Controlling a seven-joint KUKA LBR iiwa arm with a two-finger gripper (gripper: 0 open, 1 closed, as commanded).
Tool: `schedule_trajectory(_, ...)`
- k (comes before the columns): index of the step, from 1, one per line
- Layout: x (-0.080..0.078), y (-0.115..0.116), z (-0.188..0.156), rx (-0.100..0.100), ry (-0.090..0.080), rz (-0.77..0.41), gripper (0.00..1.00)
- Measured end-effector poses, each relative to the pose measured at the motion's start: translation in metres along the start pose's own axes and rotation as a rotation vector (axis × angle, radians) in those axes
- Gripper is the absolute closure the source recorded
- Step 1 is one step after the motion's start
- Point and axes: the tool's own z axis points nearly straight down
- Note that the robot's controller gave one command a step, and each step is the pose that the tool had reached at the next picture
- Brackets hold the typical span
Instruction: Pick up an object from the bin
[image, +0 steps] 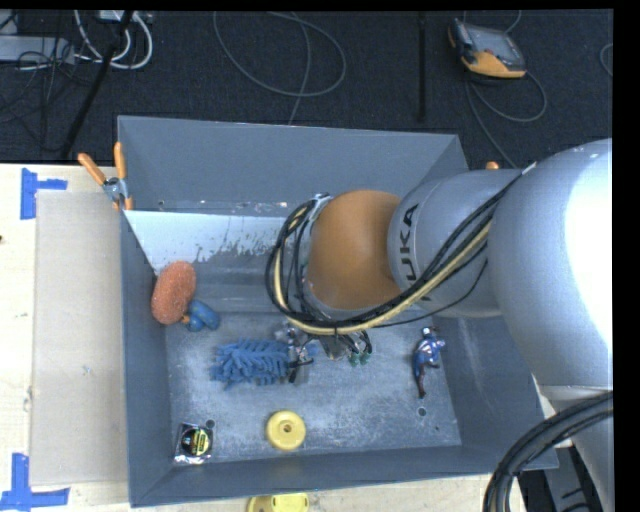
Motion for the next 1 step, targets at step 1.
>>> schedule_trajectory(1,0.0000,0.0000,0.0000,0.000,0.000,0.000,1.00)
